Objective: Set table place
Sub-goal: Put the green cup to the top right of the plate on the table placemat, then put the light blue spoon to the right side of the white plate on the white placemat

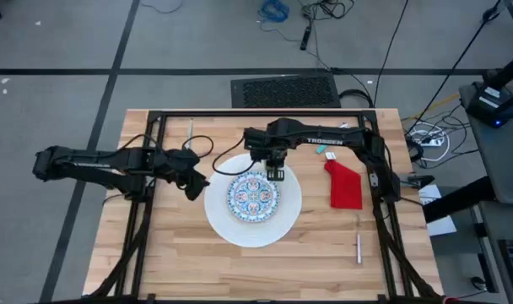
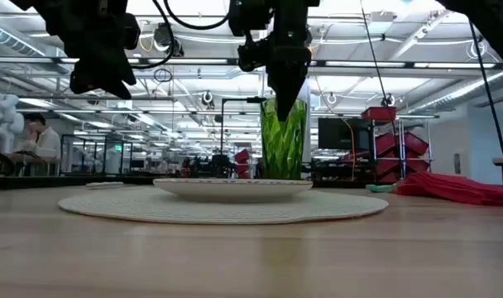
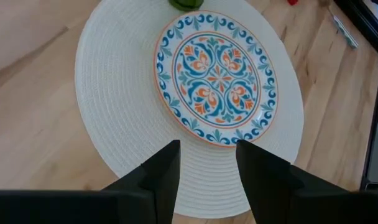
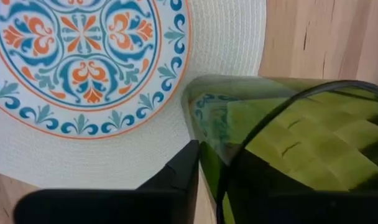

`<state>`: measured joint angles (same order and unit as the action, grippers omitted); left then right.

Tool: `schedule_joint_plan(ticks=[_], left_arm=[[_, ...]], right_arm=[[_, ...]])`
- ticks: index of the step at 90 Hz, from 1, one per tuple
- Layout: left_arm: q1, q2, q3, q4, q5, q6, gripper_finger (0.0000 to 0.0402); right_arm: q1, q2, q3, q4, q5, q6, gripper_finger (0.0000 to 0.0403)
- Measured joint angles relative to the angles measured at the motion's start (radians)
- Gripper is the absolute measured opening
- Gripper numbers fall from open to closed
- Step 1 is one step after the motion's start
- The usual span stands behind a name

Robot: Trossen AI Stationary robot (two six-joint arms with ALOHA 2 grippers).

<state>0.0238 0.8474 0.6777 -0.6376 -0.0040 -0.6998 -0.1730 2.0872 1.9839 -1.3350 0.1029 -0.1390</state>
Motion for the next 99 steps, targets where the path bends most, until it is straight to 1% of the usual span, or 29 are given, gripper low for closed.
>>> schedule_joint_plan(ticks=[13, 21, 35, 41, 55, 75, 79, 93, 99], left_arm=[[0.0, 0.0, 0.0, 0.0, 0.0, 0.0, 0.0141], [0.0, 0.0, 0.0, 0.0, 0.0, 0.0, 0.0141], [0.0, 0.0, 0.0, 0.0, -0.008, 0.001, 0.0141], [0.0, 0.0, 0.0, 0.0, -0.014, 0.001, 0.0141], [0.0, 0.0, 0.0, 0.0, -0.02, 0.001, 0.0141], [0.0, 0.0, 0.0, 0.0, -0.027, 0.0, 0.0141], [0.0, 0.0, 0.0, 0.0, -0.027, 0.001, 0.0141], [0.0, 0.0, 0.0, 0.0, -0.027, 0.0, 0.0141], [0.0, 0.0, 0.0, 0.0, -0.027, 0.0, 0.0141]], right_arm=[[0.005, 0.0, 0.0, -0.003, -0.001, -0.004, 0.0069], [0.014, 0.0, 0.0, -0.003, 0.003, -0.004, 0.0081], [0.027, 0.0, 0.0, -0.007, 0.006, -0.007, 0.0124], [0.027, 0.0, 0.0, -0.014, 0.026, 0.01, 0.0144], [0.026, -0.001, 0.036, -0.09, 0.036, 0.016, 0.0175], [0.032, -0.002, 0.216, -0.238, 0.022, 0.007, 0.0182], [0.031, -0.008, 0.248, -0.237, 0.022, 0.007, 0.0181], [0.03, -0.091, 0.263, -0.229, 0.023, 0.027, 0.0179], [0.027, -0.129, 0.263, -0.239, 0.026, 0.061, 0.0179]])
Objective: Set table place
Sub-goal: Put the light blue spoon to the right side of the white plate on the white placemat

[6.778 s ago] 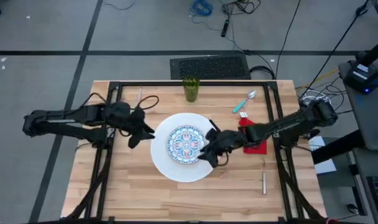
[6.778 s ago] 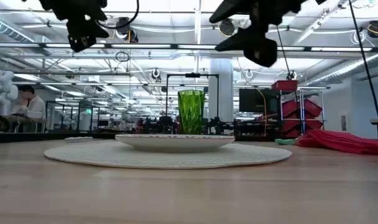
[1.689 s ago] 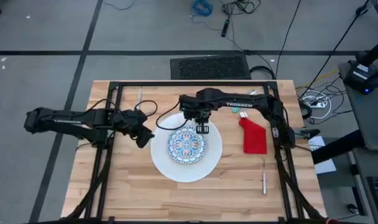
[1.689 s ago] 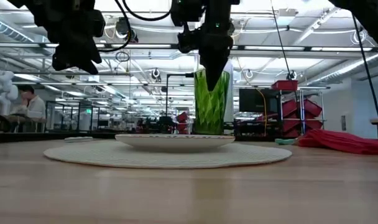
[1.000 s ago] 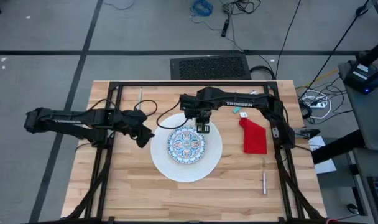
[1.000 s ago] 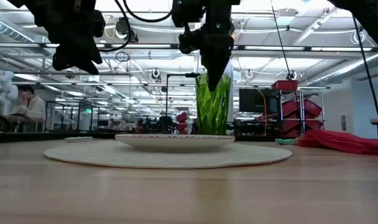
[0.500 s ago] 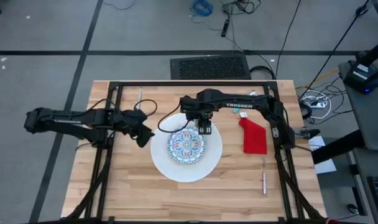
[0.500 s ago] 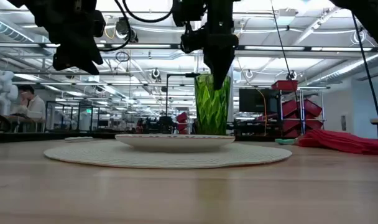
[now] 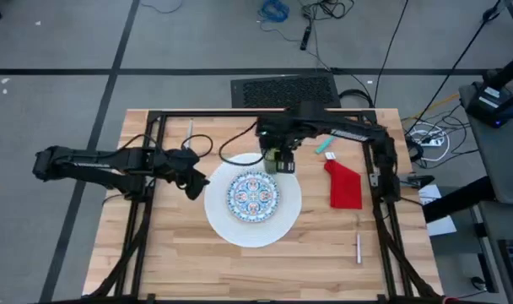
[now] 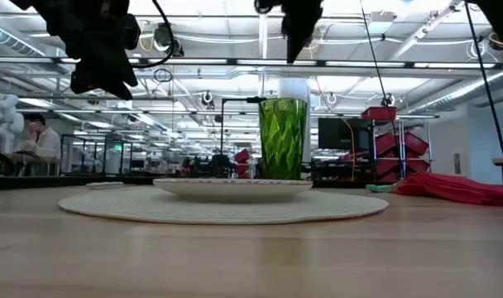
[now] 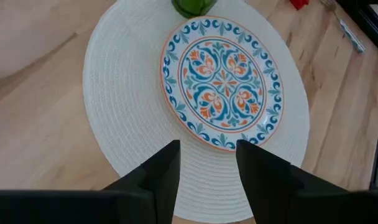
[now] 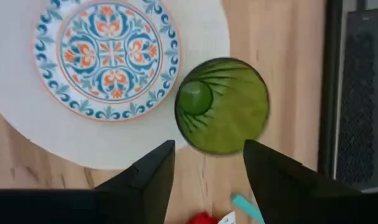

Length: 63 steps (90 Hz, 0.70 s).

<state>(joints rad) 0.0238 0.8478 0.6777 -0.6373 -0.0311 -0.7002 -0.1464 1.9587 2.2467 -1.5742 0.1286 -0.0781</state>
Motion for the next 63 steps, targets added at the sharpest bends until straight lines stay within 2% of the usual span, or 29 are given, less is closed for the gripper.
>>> schedule_joint_plan(ticks=[22, 38, 51, 63], left_arm=[[0.0, 0.0, 0.0, -0.001, 0.001, -0.023, 0.0141], [0.0, 0.0, 0.0, 0.0, 0.002, -0.028, 0.0141], [0.0, 0.0, 0.0, 0.0, 0.007, -0.06, 0.0141], [0.0, 0.0, 0.0, 0.013, 0.008, -0.085, 0.0141]], right_arm=[[-0.028, -0.155, -0.001, 0.002, 0.003, 0.101, 0.0179], [-0.077, -0.271, -0.051, 0.002, 0.003, 0.166, 0.0179], [-0.123, -0.361, -0.152, 0.003, 0.004, 0.259, 0.0178], [-0.157, -0.453, -0.32, 0.004, 0.007, 0.306, 0.0178]])
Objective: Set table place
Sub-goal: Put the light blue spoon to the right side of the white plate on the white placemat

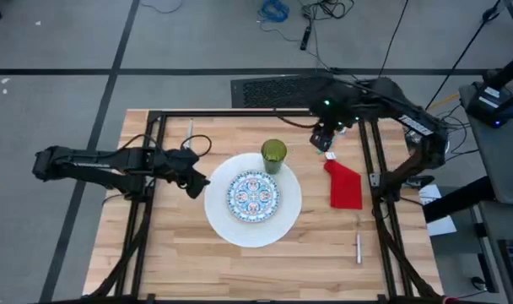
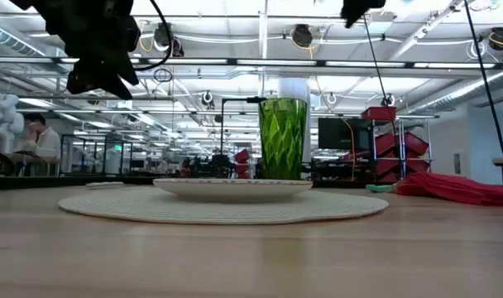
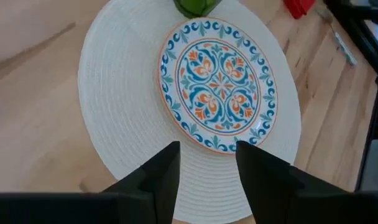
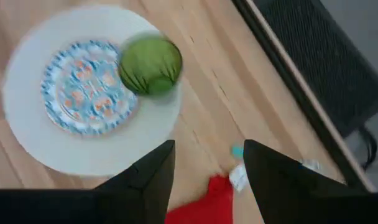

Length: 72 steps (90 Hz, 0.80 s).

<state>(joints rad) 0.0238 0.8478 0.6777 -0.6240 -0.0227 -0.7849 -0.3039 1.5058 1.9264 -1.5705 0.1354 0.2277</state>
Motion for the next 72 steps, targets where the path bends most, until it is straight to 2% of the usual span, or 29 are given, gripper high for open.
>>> schedule_joint_plan(ticks=[14, 22, 35, 50, 72], left_arm=[[0.0, 0.0, 0.0, 0.026, -0.011, 0.013, 0.0141], [0.0, 0.001, 0.0, 0.025, -0.041, 0.014, 0.0141], [0.0, 0.001, 0.0, 0.023, -0.059, 0.065, 0.0141], [0.0, 0.001, 0.0, 0.021, -0.06, 0.15, 0.0141], [0.0, 0.001, 0.0, 0.013, -0.072, 0.278, 0.0141]], right_arm=[[-0.051, -0.096, -0.288, 0.095, -0.018, 0.052, 0.0178], [-0.089, -0.138, -0.447, 0.175, -0.081, 0.11, 0.0178], [-0.158, -0.161, -0.646, 0.27, -0.112, 0.209, 0.0178], [-0.234, -0.158, -0.749, 0.288, -0.112, 0.304, 0.0178], [-0.383, -0.154, -0.756, 0.319, -0.052, 0.437, 0.0178]])
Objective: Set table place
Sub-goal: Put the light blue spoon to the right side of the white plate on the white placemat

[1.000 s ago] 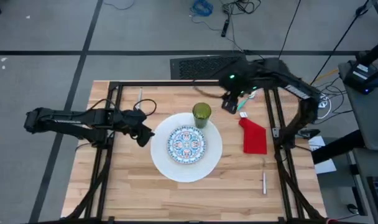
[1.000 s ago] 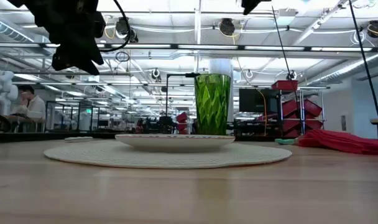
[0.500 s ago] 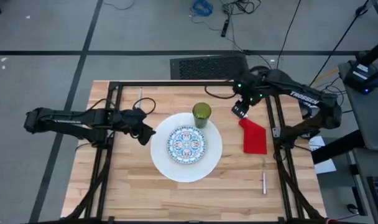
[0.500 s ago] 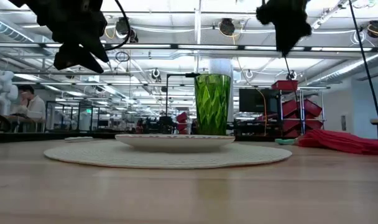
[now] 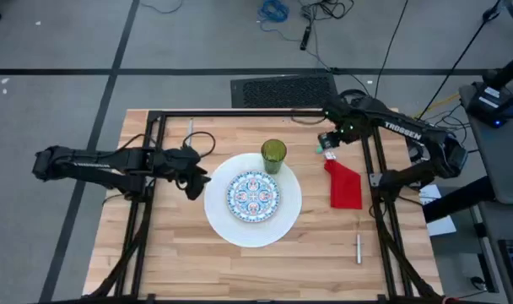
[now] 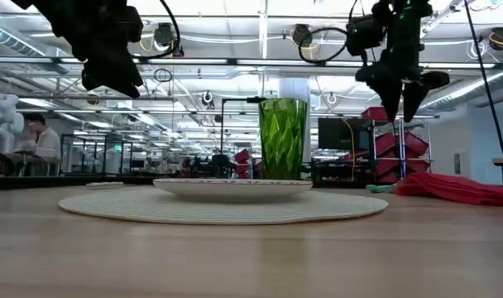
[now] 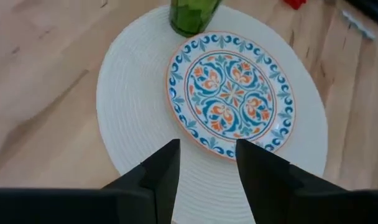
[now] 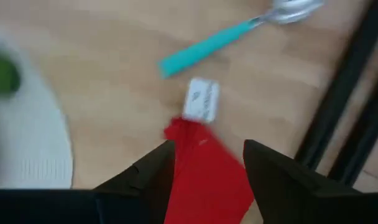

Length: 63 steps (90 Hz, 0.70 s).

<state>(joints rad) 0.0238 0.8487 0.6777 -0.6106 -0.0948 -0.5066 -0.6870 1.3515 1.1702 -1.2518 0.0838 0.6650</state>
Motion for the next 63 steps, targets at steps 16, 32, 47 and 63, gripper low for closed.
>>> schedule_joint_plan(ticks=[16, 32, 47, 63], left_arm=[[0.0, 0.0, 0.0, -0.004, -0.019, 0.1, 0.0141], [0.0, 0.0, 0.0, -0.016, -0.019, 0.18, 0.0141], [0.0, 0.0, 0.0, -0.013, -0.029, 0.209, 0.0141], [0.0, 0.0, 0.0, -0.012, -0.044, 0.209, 0.0141]], right_arm=[[-0.125, 0.052, 0.0, 0.021, -0.012, 0.032, 0.0178], [-0.204, 0.139, 0.0, 0.101, -0.061, 0.068, 0.0178], [-0.224, 0.217, 0.0, 0.216, -0.065, 0.155, 0.0178], [-0.241, 0.289, 0.0, 0.25, -0.064, 0.227, 0.0178]])
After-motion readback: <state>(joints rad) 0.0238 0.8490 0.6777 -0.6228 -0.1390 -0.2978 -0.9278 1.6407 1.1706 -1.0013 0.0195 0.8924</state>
